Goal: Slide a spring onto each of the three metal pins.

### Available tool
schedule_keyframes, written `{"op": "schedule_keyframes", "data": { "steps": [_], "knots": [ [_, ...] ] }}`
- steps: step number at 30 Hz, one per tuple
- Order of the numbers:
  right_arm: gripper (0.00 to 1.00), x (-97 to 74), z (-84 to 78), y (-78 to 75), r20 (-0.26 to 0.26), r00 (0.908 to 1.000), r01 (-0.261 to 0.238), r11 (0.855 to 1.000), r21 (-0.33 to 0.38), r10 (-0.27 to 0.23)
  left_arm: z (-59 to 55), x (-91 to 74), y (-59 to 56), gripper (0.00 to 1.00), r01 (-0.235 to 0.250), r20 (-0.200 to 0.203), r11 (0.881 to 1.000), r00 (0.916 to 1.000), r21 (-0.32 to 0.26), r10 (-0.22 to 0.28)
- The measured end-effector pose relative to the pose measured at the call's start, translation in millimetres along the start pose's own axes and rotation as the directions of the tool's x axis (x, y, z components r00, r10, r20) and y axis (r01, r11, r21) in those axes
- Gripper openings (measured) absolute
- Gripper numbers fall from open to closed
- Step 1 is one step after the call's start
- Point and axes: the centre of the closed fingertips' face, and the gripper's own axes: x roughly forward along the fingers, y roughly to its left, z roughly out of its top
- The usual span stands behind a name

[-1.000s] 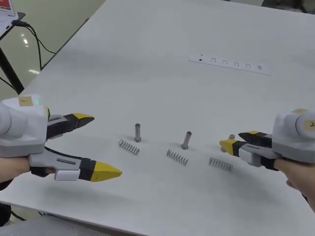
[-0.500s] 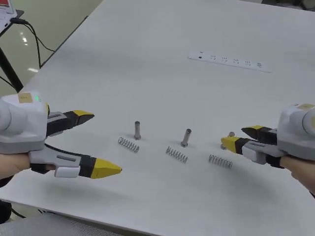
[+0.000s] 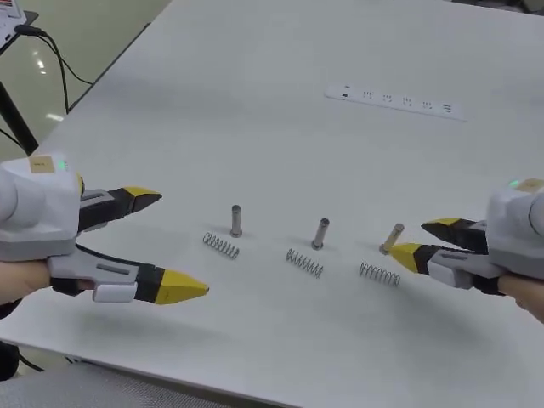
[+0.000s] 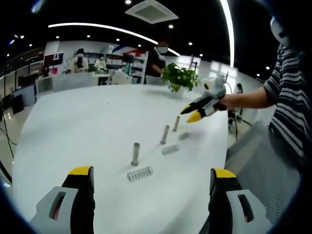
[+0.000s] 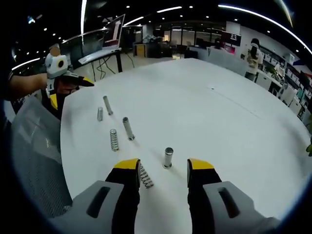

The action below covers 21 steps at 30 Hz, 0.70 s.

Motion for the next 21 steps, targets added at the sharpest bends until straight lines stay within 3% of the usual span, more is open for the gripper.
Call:
{"op": "schedule_keyframes", "data": {
  "steps": [7, 12, 21],
  "knots": [
    [0.35, -1.4, -7.1, 9.0, -0.048, 0.9979, -0.048, 0.996, -0.071, 0.045, -1.9, -1.1, 0.0, 0.96, -0.002, 0.0, 1.0, 1.0, -0.002, 0.002],
    [0.34, 0.5, -18.7, 18.9, -0.101, 0.9908, -0.101, 0.988, -0.115, 0.09, -2.7, -1.7, -1.1, 0.96, 0.001, -0.003, 1.0, 1.0, -0.003, -0.001],
    [0.3, 4.6, -34.2, 26.6, -0.182, 0.9766, -0.155, 0.961, -0.228, 0.114, -4.3, -2.2, -2.0, 0.96, 0.0, -0.005, 1.0, 1.0, -0.008, 0.0]
  ]
}}
